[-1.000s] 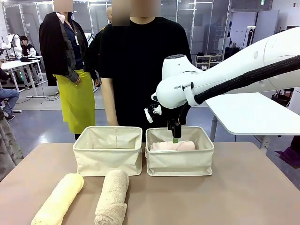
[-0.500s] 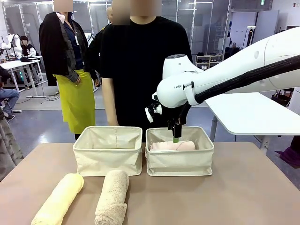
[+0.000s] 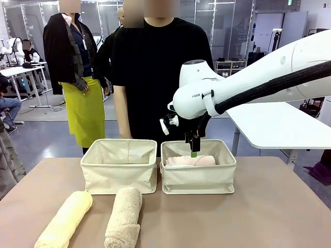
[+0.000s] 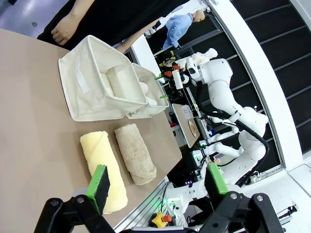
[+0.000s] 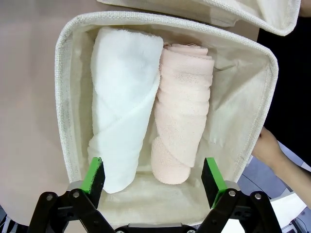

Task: Divide the towels into two baskets.
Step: Pick up one hotel-folded towel from the bottom of the table and place it in the Fabric basket indicated by the person.

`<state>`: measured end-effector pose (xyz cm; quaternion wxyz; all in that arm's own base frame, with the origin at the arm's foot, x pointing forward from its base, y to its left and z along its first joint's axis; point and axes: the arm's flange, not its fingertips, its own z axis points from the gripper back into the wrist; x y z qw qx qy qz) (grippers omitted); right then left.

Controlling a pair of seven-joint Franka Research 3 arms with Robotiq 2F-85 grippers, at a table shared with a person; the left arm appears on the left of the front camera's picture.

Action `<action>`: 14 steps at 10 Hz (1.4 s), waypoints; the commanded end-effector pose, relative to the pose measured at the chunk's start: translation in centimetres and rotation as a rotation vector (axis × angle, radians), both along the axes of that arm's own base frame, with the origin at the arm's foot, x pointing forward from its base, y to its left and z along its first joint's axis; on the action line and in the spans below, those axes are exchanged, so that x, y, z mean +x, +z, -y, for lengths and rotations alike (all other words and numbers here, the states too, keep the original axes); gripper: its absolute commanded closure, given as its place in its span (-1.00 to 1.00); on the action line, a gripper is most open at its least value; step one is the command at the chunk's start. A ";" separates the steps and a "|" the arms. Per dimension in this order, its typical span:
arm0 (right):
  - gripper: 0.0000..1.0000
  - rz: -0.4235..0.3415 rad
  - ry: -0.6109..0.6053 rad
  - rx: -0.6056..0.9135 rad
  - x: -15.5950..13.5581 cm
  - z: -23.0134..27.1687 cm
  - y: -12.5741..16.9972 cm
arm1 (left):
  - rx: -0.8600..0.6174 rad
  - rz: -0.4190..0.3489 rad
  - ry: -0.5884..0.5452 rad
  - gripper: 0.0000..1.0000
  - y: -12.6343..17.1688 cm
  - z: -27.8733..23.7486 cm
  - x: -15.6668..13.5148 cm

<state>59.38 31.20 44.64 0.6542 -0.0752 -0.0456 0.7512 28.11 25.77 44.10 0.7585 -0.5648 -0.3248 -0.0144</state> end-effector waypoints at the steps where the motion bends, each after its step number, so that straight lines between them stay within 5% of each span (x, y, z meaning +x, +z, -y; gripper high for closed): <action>1: -1.00 0.001 0.005 -0.004 -0.1 -0.1 -0.1 | -0.010 0.014 -0.003 -1.00 0.1 -0.1 -0.3; 5: -1.00 0.000 0.000 0.000 0.0 0.0 0.0 | -0.010 0.014 -0.003 -1.00 0.1 -0.1 -0.3; 6: -1.00 -0.045 -0.090 0.065 -0.5 1.6 1.8 | -0.010 0.014 -0.003 -1.00 0.1 -0.1 -0.3; 10: -1.00 -0.302 -0.382 0.465 -5.5 10.9 6.8 | -0.010 0.014 -0.003 -1.00 0.1 -0.1 -0.3; 14: -1.00 -0.594 -0.604 0.884 -10.0 27.8 7.7 | -0.010 0.014 -0.003 -1.00 0.1 -0.1 -0.3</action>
